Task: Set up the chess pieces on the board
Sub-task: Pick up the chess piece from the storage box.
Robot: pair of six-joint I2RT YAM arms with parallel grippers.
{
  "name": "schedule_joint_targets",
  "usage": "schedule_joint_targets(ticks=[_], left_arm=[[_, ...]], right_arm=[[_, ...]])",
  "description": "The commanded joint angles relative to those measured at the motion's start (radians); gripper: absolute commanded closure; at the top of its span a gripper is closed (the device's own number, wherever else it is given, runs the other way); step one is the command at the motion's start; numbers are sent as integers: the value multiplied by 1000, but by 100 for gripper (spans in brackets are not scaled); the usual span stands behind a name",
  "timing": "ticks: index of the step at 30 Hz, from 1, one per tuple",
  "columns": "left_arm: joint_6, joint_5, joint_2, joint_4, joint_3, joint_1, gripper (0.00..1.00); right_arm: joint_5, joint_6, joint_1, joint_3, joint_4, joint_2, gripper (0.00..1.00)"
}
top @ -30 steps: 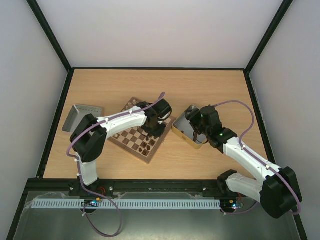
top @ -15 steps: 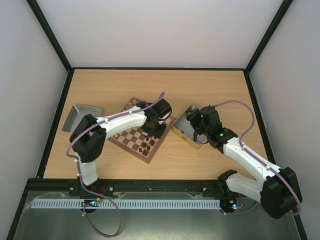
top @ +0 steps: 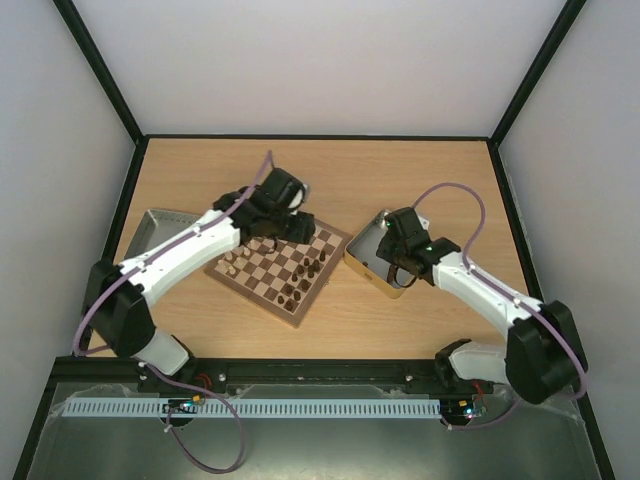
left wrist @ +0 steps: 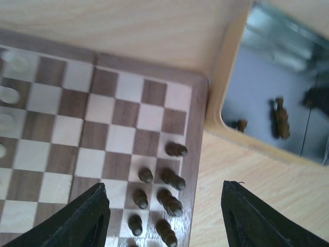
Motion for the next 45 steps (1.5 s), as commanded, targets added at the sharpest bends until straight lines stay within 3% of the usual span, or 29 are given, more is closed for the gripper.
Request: schedule_joint_targets(ticks=[1, 15, 22, 24, 39, 45], left_arm=[[-74, 44, -83, 128, -82, 45, 38], [-74, 84, -114, 162, -139, 68, 38], [-70, 83, -126, 157, -136, 78, 38], [-63, 64, -137, 148, -129, 84, 38], [-116, 96, -216, 229, -132, 120, 36], [-161, 226, -240, 350, -157, 132, 34]], right_arm=[[44, -118, -2, 30, -131, 94, 60], [79, -139, -3, 39, -86, 305, 61], [95, -145, -4, 33, -30, 366, 84], [104, -147, -6, 36, -19, 371, 87], [189, -223, -8, 62, 177, 191, 86], [11, -327, -8, 28, 321, 83, 86]])
